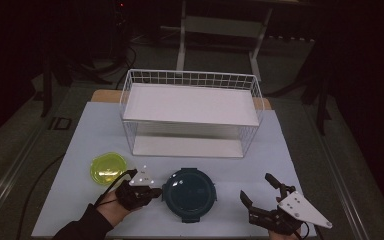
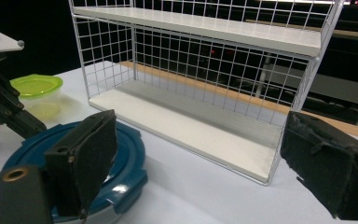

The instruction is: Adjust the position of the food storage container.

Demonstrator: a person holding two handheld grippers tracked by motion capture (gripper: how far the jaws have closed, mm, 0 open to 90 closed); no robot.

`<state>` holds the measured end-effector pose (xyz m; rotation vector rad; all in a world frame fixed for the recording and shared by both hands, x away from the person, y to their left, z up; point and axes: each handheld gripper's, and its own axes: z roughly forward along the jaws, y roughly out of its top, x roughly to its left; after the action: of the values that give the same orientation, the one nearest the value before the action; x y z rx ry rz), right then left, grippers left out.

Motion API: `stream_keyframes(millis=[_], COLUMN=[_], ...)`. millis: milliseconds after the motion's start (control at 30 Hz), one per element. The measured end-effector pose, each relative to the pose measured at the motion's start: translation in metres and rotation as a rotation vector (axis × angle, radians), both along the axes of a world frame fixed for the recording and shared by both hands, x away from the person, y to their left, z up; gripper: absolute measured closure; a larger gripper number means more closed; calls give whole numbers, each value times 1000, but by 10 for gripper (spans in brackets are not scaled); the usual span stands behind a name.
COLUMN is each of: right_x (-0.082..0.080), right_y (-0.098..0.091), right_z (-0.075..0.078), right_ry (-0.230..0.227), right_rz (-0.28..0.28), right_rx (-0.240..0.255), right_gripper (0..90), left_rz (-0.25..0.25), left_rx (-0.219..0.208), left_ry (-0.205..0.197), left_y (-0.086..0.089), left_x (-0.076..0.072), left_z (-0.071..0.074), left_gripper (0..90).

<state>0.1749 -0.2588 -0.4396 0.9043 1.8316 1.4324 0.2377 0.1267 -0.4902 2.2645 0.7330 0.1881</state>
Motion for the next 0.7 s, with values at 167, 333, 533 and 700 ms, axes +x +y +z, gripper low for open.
stream_keyframes(millis=[167, 333, 533, 700], right_x=[0, 0, 1, 1], right_y=[0, -2, -2, -4], right_z=[0, 0, 0, 0], right_ry=[5, 4, 9, 9], right_rz=[-1, -1, -2, -1], right_rx=[4, 5, 7, 9], right_gripper=[106, 106, 106, 106], left_rz=[-26, -45, -70, -79], left_rx=[-6, -8, -11, -14], left_ry=[1, 3, 1, 3], left_y=[-14, -27, -42, -50], left_x=[2, 5, 9, 13], left_z=[0, 0, -1, -1], left_gripper=[882, 882, 882, 882])
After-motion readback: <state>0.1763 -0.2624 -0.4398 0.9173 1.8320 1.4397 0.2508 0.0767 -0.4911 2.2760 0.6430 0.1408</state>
